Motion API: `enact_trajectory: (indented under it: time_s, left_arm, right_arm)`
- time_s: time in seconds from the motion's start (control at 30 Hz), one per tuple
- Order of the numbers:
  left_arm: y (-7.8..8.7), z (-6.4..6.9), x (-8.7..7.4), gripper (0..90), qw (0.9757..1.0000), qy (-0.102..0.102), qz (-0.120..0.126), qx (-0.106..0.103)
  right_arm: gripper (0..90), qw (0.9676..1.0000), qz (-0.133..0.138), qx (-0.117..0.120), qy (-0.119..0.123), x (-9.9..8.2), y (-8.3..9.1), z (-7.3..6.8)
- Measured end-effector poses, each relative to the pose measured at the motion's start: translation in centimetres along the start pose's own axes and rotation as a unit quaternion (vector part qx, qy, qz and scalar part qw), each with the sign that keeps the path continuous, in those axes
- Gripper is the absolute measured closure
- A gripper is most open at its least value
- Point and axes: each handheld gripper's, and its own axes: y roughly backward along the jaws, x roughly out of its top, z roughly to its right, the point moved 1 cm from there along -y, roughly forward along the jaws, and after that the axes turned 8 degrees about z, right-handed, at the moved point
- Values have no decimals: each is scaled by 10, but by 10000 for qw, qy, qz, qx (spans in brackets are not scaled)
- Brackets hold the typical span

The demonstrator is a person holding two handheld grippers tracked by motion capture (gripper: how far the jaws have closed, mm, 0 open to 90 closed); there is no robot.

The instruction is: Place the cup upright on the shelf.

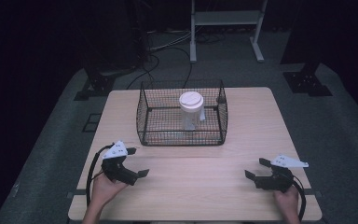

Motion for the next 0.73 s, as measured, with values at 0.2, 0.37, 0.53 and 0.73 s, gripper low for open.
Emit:
enact_trajectory:
  time_s: [0.2,0.37,0.53,0.73]
  left_arm:
    - [9,-3,-7,0,9998,78,84,151]
    - [15,-6,-17,0,9992,215,213,255]
    - [17,-6,-27,0,9988,213,211,380]
    - [23,-5,-43,0,9972,312,342,589]
  right_arm:
    - [129,10000,8,6,-1,0,0,0]
    - [129,10000,16,7,-8,0,0,0]
    - [129,10000,20,7,-8,0,0,0]
    - [129,9999,60,33,-75,0,2,1]
